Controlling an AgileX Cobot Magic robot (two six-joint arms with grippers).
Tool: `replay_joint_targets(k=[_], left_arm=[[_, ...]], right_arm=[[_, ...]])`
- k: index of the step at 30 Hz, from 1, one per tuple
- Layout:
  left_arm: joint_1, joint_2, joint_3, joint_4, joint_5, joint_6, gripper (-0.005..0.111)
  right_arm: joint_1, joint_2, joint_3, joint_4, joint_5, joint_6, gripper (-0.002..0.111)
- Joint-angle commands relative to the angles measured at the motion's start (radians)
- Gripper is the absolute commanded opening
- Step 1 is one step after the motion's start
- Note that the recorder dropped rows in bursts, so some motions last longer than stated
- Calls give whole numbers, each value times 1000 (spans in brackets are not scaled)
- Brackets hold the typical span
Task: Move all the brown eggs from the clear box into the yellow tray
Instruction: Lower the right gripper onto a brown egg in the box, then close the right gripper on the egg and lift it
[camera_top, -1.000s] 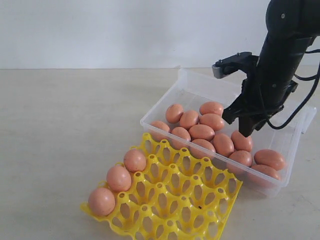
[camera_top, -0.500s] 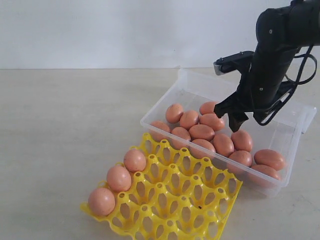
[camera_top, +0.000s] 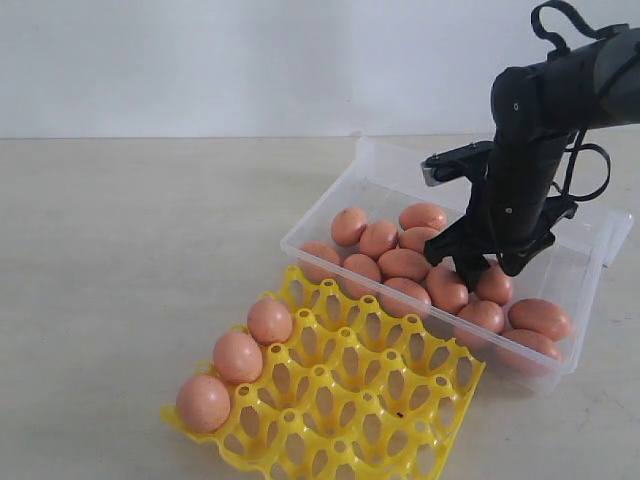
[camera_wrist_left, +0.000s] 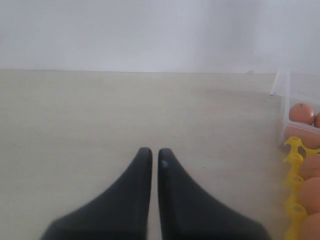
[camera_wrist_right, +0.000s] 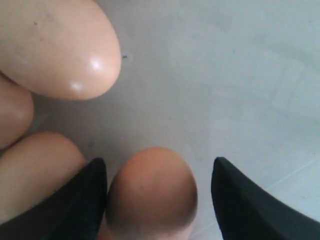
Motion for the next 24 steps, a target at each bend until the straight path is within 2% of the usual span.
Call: replay_joint_targets(k=[1,3,9,18,24], left_arm=[[-5,-3,4,3,-6,3,4],[-5,-3,4,3,-6,3,4],[-5,-3,4,3,-4,3,4],[-5,-3,4,3,-4,3,4],[-5,-3,4,3,-4,3,4]], right_arm=[[-6,5,-4,-7,-4,3,51],[-6,5,-4,-7,-4,3,41],[-6,5,-4,-7,4,8,0],[-6,-4,-4,-39,14,14,0],[-6,-92,-4,-51,-33,41,0]])
